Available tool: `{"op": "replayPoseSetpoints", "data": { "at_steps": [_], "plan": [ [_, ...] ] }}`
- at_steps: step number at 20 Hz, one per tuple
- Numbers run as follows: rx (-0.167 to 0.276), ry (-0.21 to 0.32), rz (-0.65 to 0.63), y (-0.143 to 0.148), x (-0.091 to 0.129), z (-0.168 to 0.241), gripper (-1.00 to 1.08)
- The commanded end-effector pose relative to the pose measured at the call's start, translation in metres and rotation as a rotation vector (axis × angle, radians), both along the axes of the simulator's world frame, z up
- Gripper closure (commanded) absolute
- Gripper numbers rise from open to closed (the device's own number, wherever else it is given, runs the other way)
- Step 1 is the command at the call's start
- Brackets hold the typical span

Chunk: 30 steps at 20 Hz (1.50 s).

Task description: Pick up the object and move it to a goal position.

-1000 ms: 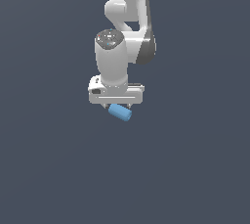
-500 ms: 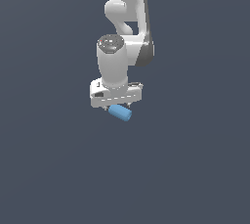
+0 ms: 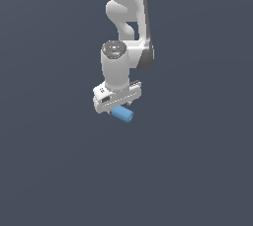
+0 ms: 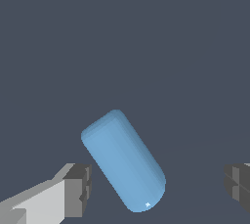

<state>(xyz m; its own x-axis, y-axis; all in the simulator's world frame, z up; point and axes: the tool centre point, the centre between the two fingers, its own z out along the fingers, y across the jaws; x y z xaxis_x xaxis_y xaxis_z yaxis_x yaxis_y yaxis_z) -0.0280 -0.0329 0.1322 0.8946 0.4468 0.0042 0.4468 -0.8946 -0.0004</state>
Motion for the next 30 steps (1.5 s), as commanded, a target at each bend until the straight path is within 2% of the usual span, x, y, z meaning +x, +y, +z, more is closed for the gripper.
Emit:
{"op": "replayPoseSetpoints", "data": {
  "at_steps": [1, 17, 24, 30],
  "plan": [
    [-0.002, 0.001, 0.073, 0.000, -0.004, -0.006, -0.92],
    [-0.004, 0.003, 0.493, 0.005, -0.029, -0.036, -0.92],
    [-0.003, 0.003, 0.581, 0.007, -0.035, -0.042, -0.92],
    [-0.003, 0.003, 0.595, 0.007, -0.036, -0.043, -0.92]
  ]
}}
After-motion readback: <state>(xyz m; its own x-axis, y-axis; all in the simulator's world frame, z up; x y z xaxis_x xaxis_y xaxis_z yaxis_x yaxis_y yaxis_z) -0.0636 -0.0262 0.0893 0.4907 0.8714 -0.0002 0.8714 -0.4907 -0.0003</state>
